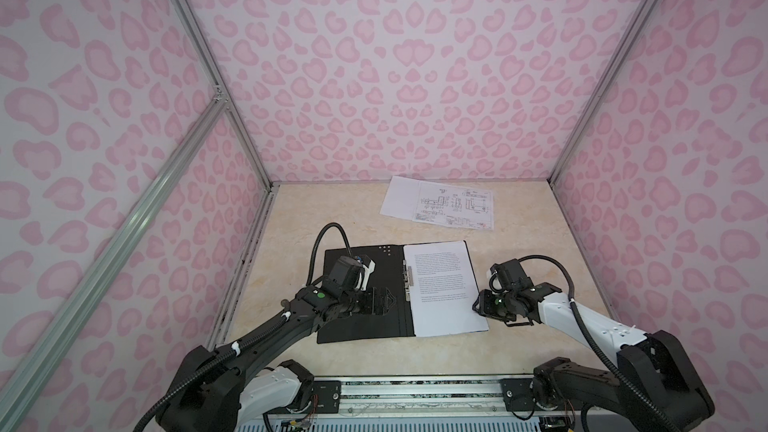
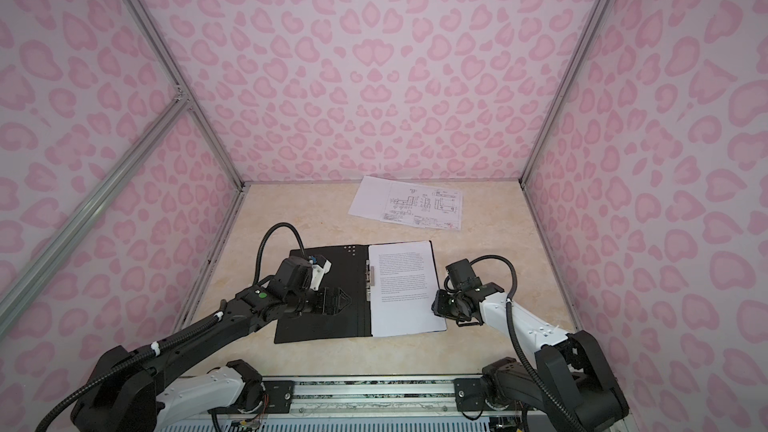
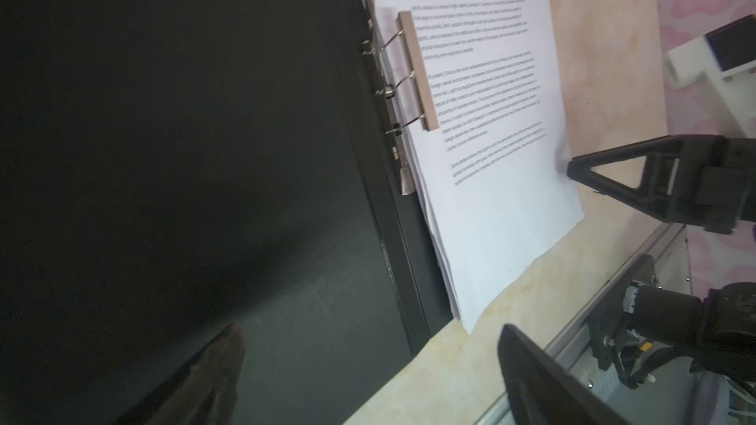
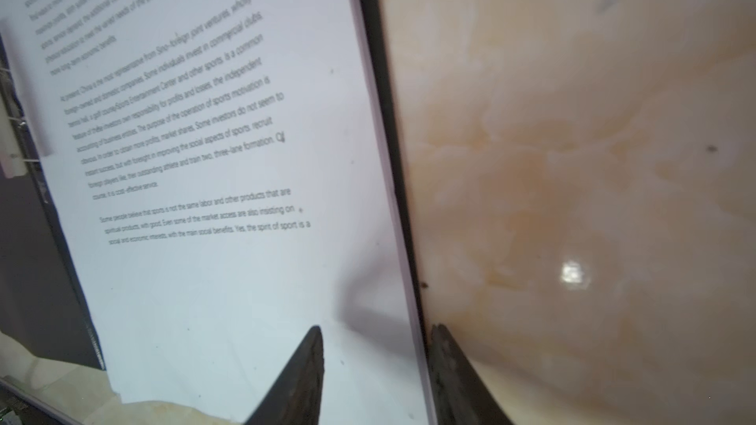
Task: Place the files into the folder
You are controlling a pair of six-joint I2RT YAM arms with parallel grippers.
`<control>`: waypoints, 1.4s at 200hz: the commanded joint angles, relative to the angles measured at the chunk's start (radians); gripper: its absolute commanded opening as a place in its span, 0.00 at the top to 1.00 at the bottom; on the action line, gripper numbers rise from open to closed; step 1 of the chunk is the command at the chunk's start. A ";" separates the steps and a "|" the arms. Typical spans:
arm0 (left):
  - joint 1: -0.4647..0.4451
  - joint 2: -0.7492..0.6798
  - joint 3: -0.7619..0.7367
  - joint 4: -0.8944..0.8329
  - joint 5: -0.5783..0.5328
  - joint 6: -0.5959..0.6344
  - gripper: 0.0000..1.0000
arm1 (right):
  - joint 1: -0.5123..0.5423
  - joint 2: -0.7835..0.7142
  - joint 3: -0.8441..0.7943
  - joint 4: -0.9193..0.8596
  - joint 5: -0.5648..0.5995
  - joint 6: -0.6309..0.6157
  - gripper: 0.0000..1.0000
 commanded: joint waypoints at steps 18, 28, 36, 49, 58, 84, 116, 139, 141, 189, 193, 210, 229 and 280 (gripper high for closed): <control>-0.003 0.057 -0.037 0.052 -0.011 -0.077 0.04 | 0.011 0.020 0.009 0.060 -0.036 0.017 0.57; -0.004 0.066 -0.046 0.061 -0.014 -0.082 0.04 | 0.013 0.020 0.008 0.064 -0.035 0.021 0.57; -0.004 0.071 -0.052 0.066 -0.013 -0.085 0.04 | 0.012 0.020 0.007 0.067 -0.034 0.023 0.57; -0.005 0.080 -0.053 0.068 -0.007 -0.085 0.05 | 0.012 0.023 0.009 0.061 -0.026 0.023 0.57; -0.007 0.079 -0.055 0.068 -0.007 -0.083 0.05 | 0.011 0.024 0.012 0.047 -0.008 0.020 0.57; -0.007 0.055 -0.049 0.057 -0.024 -0.080 0.05 | 0.009 0.017 0.023 0.016 0.047 0.012 0.54; -0.009 0.047 -0.039 0.053 -0.032 -0.077 0.06 | -0.006 0.037 0.091 -0.004 0.068 -0.039 0.46; -0.009 0.053 -0.042 0.072 -0.024 -0.085 0.06 | -0.028 0.108 0.212 -0.014 0.090 -0.106 0.38; -0.009 0.053 -0.043 0.073 -0.025 -0.087 0.06 | -0.030 0.118 0.224 -0.017 0.097 -0.108 0.37; -0.009 0.098 0.021 0.089 -0.069 -0.118 0.08 | -0.119 0.419 0.479 0.038 0.028 -0.173 0.35; -0.009 0.101 0.028 0.088 -0.075 -0.120 0.07 | -0.121 0.442 0.506 0.037 0.028 -0.177 0.35; -0.009 0.122 0.053 0.093 -0.090 -0.126 0.07 | -0.130 0.531 0.587 0.053 -0.003 -0.180 0.35; -0.006 0.153 0.074 0.101 -0.099 -0.137 0.07 | -0.131 0.601 0.653 0.064 -0.020 -0.176 0.35; 0.016 0.182 0.071 0.125 -0.096 -0.169 0.06 | -0.132 0.705 0.730 0.070 -0.036 -0.139 0.37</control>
